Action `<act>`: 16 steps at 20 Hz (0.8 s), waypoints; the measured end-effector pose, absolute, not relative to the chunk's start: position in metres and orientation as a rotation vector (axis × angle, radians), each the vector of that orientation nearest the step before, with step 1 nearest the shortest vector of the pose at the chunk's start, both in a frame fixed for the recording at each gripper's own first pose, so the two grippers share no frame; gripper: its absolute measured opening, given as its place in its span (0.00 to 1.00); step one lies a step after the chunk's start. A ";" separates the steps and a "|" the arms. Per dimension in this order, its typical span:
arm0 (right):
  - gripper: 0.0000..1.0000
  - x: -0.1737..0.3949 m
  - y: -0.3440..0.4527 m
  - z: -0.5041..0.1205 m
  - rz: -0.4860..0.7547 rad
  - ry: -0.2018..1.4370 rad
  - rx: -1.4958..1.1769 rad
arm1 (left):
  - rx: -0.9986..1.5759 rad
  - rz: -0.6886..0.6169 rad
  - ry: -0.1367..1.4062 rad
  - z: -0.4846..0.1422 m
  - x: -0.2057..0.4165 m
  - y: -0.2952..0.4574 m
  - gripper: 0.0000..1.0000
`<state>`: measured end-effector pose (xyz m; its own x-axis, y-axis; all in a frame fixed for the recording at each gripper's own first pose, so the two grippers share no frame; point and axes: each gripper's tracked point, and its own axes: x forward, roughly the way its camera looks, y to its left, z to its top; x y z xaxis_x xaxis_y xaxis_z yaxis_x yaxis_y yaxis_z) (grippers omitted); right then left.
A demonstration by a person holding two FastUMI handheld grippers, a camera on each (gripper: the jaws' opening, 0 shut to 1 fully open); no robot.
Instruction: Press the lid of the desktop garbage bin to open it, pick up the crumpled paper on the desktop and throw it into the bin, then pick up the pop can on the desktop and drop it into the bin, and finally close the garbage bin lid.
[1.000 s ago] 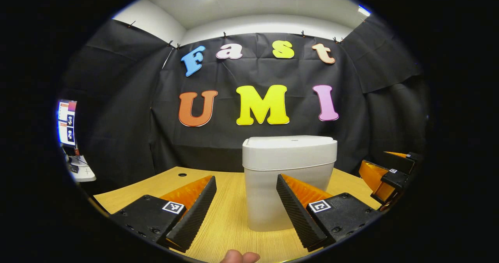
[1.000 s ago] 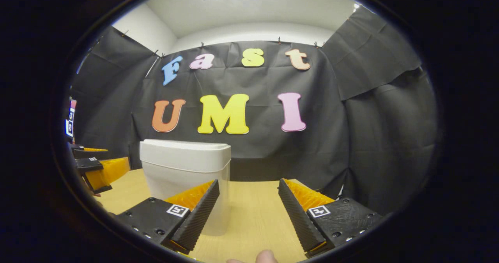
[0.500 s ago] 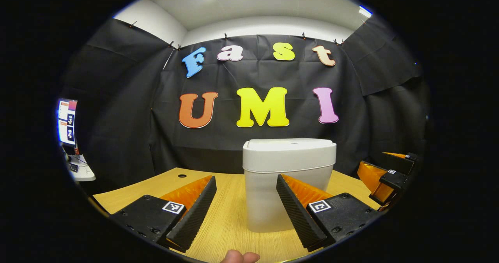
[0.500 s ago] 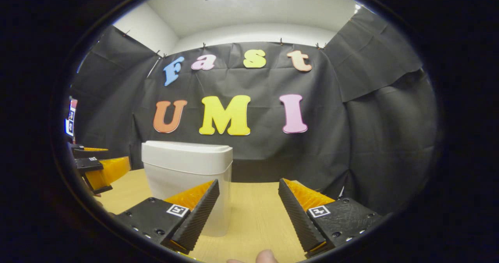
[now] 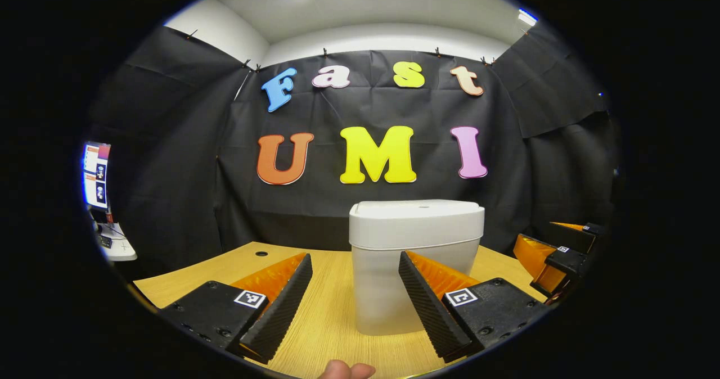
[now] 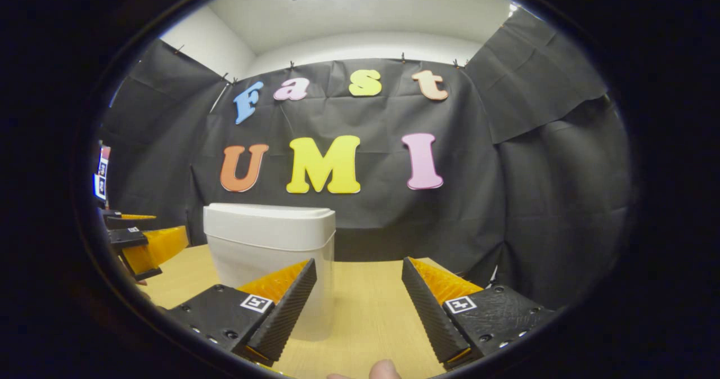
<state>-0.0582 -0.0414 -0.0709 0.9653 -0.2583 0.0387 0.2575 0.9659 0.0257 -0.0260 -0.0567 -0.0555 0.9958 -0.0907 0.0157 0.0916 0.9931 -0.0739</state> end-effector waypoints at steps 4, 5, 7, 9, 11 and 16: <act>0.95 -0.059 -0.043 -0.070 -0.263 -0.044 0.020 | -0.070 -0.088 -0.016 -0.056 -0.026 -0.055 0.99; 0.95 -0.059 -0.043 -0.071 -0.264 -0.044 0.021 | -0.070 -0.088 -0.015 -0.057 -0.026 -0.055 0.99; 0.95 -0.059 -0.043 -0.071 -0.264 -0.045 0.029 | -0.074 -0.091 -0.012 -0.058 -0.027 -0.056 0.99; 0.95 -0.061 -0.043 -0.071 -0.264 -0.044 0.023 | -0.071 -0.089 -0.017 -0.055 -0.026 -0.055 0.99; 0.95 -0.060 -0.043 -0.072 -0.265 -0.043 0.022 | -0.073 -0.094 -0.016 -0.056 -0.026 -0.057 0.99; 0.95 -0.059 -0.041 -0.071 -0.263 -0.040 0.019 | -0.083 -0.103 -0.010 -0.059 -0.025 -0.059 1.00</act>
